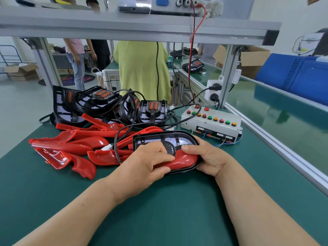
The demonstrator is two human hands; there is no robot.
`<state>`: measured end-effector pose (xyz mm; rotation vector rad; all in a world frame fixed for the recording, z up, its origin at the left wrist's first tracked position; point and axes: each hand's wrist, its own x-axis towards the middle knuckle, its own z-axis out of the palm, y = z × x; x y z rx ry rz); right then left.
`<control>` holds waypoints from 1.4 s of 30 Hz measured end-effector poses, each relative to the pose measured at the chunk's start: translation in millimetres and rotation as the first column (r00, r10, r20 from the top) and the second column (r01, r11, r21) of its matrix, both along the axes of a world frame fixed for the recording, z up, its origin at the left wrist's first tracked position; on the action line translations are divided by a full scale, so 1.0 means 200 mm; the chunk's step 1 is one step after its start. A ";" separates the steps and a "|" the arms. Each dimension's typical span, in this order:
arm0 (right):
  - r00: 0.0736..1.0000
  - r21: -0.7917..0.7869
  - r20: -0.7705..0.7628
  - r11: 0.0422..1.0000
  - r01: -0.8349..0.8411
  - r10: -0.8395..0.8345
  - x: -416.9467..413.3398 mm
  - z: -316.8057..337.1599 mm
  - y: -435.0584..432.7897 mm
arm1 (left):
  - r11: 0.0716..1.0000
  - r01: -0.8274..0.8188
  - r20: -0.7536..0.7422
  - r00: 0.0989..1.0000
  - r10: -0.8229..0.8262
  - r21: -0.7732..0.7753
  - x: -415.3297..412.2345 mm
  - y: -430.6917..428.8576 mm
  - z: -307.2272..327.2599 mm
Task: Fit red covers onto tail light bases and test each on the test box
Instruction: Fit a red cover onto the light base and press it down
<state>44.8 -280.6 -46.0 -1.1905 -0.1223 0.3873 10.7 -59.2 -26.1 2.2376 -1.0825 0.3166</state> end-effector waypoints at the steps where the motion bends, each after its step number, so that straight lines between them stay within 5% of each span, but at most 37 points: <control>1: 1.000 -0.002 0.000 1.000 0.002 -0.002 0.00 0.00 0.00 | 1.000 -0.003 0.005 1.000 0.003 -0.001 0.00 0.00 0.00; 14: 1.000 -0.041 -0.018 0.999 0.022 -0.023 -0.01 0.01 0.01 | 0.992 -0.081 0.046 0.996 0.077 0.095 -0.03 -0.02 0.00; 18: 1.000 -0.041 -0.025 0.999 0.016 -0.017 0.00 0.00 0.00 | 0.981 -0.166 -0.111 0.982 0.155 -0.099 -0.06 0.06 0.04; 20: 0.999 -0.039 -0.036 0.999 0.020 -0.021 0.01 0.00 0.00 | 0.935 -0.311 -0.158 0.945 0.286 -0.173 -0.06 0.13 0.06; 25: 0.999 -0.021 -0.042 1.000 0.022 -0.023 0.00 0.00 0.00 | 0.797 -0.603 -0.450 0.702 0.552 0.038 -0.07 0.25 0.05; 28: 0.999 -0.007 -0.040 1.000 0.025 -0.025 0.00 0.00 0.00 | 0.845 -0.530 -0.738 0.544 0.399 0.066 -0.08 0.24 0.04; 31: 0.999 0.002 -0.036 0.999 0.037 -0.037 0.00 0.00 -0.01 | 0.874 -0.485 -0.873 0.434 0.221 -0.019 -0.09 0.20 0.03; 37: 0.999 0.021 -0.022 0.999 0.041 -0.041 0.00 0.00 0.00 | 0.834 -0.478 -0.958 0.209 -0.196 -0.275 -0.05 0.19 0.02; 42: 0.998 0.026 -0.029 0.998 0.054 -0.053 0.00 0.00 0.01 | 0.793 -0.549 -0.964 0.178 -0.199 -0.265 -0.02 0.18 0.01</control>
